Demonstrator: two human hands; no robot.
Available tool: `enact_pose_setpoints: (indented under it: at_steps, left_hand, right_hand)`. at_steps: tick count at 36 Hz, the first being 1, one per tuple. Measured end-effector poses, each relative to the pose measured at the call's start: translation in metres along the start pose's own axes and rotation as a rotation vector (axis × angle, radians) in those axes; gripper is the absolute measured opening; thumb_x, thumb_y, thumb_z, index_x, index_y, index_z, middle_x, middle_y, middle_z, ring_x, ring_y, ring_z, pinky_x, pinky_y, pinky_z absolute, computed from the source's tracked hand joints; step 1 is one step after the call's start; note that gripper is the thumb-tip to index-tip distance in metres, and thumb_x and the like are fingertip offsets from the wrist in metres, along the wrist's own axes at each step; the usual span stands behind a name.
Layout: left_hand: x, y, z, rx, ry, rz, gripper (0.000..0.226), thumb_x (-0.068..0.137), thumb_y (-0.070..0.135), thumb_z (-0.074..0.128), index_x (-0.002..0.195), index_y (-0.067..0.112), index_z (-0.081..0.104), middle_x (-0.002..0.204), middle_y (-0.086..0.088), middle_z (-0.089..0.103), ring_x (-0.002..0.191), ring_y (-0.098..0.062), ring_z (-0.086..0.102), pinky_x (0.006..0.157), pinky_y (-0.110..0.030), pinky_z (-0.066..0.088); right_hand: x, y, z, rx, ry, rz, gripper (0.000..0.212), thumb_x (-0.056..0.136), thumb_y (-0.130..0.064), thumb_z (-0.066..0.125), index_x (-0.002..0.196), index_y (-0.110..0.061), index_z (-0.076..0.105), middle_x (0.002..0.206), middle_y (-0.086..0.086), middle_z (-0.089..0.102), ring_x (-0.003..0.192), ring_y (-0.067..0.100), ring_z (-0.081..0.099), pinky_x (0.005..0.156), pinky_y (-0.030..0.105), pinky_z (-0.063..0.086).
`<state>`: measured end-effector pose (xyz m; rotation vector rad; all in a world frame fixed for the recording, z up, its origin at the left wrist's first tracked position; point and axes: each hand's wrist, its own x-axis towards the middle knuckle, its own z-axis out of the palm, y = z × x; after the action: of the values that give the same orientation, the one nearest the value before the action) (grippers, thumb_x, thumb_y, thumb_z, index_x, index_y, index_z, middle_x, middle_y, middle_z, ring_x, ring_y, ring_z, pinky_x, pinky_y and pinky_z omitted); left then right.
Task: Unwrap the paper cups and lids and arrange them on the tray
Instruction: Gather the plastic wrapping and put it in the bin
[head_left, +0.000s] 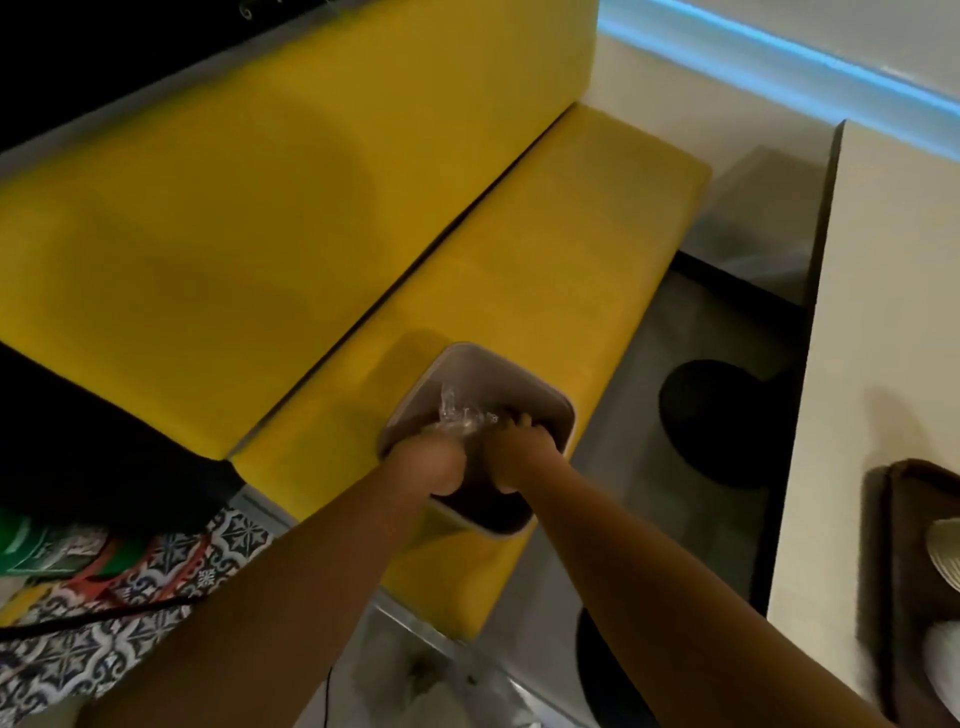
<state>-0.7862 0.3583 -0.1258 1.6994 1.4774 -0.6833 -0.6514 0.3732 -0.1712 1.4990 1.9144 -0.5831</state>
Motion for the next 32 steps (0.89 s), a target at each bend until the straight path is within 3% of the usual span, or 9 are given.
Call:
enact_pose_setpoints:
  at_steps: [2,7,11,13,16,19,24,29,32]
  left_hand:
    - [0.0,0.004,-0.001,0.078,-0.021,-0.002,0.035,0.107,0.007,0.04,0.13,-0.003,0.064,0.112,-0.025,0.065,0.121,-0.043,0.06,0.105,-0.05,0.048]
    - [-0.017,0.018,-0.009,0.224,0.218,-0.035,0.027,0.105,0.027,0.049,0.12,0.015,0.068,0.123,-0.009,0.068,0.111,-0.031,0.065,0.091,-0.044,0.053]
    - [-0.045,0.029,-0.022,0.225,0.341,-0.096,0.036,0.103,0.039,0.055,0.133,0.021,0.062,0.136,-0.009,0.062,0.12,-0.032,0.061,0.092,-0.043,0.055]
    - [-0.062,0.039,-0.024,0.159,0.405,-0.109,0.035,0.102,0.042,0.057,0.128,0.02,0.065,0.127,-0.01,0.065,0.109,-0.032,0.064,0.085,-0.044,0.057]
    - [-0.089,0.062,-0.015,0.047,0.546,-0.047,0.03,0.105,0.041,0.052,0.103,0.017,0.071,0.091,-0.003,0.066,0.075,-0.023,0.056,0.06,-0.036,0.047]
    - [-0.117,0.094,0.006,-0.014,0.637,0.056,0.031,0.101,0.043,0.053,0.09,0.02,0.071,0.081,-0.003,0.068,0.077,-0.03,0.063,0.076,-0.044,0.058]
    - [-0.158,0.16,0.059,-0.099,0.675,0.214,0.021,0.096,0.042,0.062,0.093,0.023,0.07,0.093,-0.006,0.074,0.093,-0.033,0.069,0.064,-0.033,0.042]
    - [-0.173,0.22,0.128,-0.156,0.587,0.371,0.025,0.093,0.048,0.068,0.082,0.026,0.062,0.077,0.008,0.067,0.08,-0.022,0.067,0.07,-0.036,0.058]
    - [-0.183,0.257,0.169,-0.097,0.533,0.374,0.032,0.091,0.055,0.07,0.107,0.027,0.064,0.108,0.0,0.067,0.097,-0.024,0.066,0.08,-0.038,0.059]
  right_hand:
    - [-0.004,-0.002,-0.003,-0.057,-0.006,0.011,0.08,0.103,-0.028,0.061,0.167,-0.013,0.015,0.171,0.02,0.013,0.155,0.047,0.014,0.123,0.056,0.027]
    - [-0.034,0.002,-0.019,-0.12,0.187,-0.024,0.053,0.104,-0.031,0.061,0.153,-0.017,0.048,0.157,0.017,0.039,0.143,0.041,0.035,0.118,0.051,0.036]
    - [-0.081,0.015,-0.032,0.037,0.442,-0.035,0.035,0.104,-0.024,0.054,0.137,-0.018,0.061,0.145,0.016,0.049,0.134,0.041,0.042,0.11,0.049,0.04]
    - [-0.113,0.03,-0.027,0.195,0.572,-0.028,0.033,0.103,-0.016,0.051,0.134,-0.014,0.061,0.136,0.017,0.052,0.122,0.042,0.048,0.093,0.046,0.045]
    - [-0.161,0.054,-0.005,0.435,0.786,0.018,0.028,0.097,-0.008,0.055,0.124,-0.01,0.063,0.113,0.016,0.054,0.1,0.039,0.052,0.073,0.044,0.045]
    - [-0.21,0.077,0.028,0.606,0.906,0.091,0.024,0.095,-0.012,0.053,0.116,-0.009,0.063,0.108,0.012,0.053,0.096,0.034,0.054,0.072,0.037,0.042]
    - [-0.284,0.117,0.097,0.704,0.985,0.197,0.023,0.093,-0.004,0.06,0.115,-0.01,0.062,0.109,0.008,0.053,0.092,0.026,0.054,0.076,0.043,0.055]
    - [-0.358,0.155,0.172,0.797,1.03,0.33,0.022,0.096,-0.006,0.066,0.115,-0.017,0.063,0.113,-0.001,0.056,0.095,0.016,0.054,0.083,0.027,0.053]
    - [-0.397,0.18,0.224,0.773,1.022,0.391,0.027,0.092,-0.003,0.067,0.117,-0.013,0.063,0.112,0.001,0.057,0.095,0.018,0.05,0.082,0.028,0.047]
